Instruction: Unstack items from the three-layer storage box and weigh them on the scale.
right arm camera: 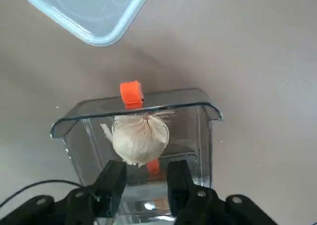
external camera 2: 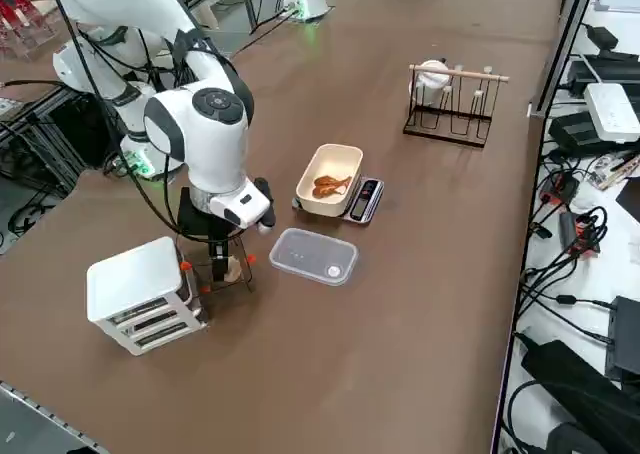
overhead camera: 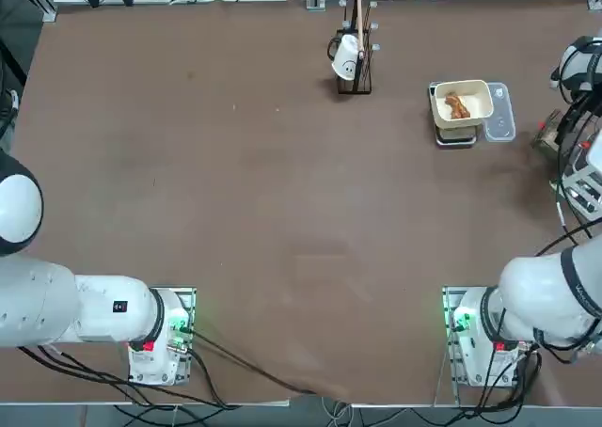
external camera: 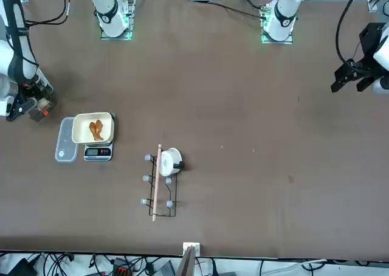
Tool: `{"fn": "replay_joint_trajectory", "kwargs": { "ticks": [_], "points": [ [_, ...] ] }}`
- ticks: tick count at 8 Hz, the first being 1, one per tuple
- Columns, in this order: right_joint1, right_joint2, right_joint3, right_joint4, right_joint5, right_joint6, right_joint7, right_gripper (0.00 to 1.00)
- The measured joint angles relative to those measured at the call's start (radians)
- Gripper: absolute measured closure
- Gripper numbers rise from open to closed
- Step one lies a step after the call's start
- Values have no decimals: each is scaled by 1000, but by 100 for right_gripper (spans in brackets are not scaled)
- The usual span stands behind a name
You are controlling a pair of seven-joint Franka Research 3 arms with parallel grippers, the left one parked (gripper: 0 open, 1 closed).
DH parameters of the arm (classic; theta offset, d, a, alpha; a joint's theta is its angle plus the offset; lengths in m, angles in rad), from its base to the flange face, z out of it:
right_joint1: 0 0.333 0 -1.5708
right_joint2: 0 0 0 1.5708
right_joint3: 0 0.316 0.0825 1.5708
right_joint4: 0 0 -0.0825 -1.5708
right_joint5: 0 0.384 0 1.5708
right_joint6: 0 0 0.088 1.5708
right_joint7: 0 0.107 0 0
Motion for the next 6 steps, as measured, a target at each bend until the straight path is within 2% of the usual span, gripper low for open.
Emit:
{"fn": "replay_joint_trajectory", "kwargs": {
  "ticks": [2, 6],
  "points": [
    [0, 0, 1, -1, 58, 21, 1, 46],
    [0, 29, 1, -9, 64, 91, 11, 41]
  ]
}}
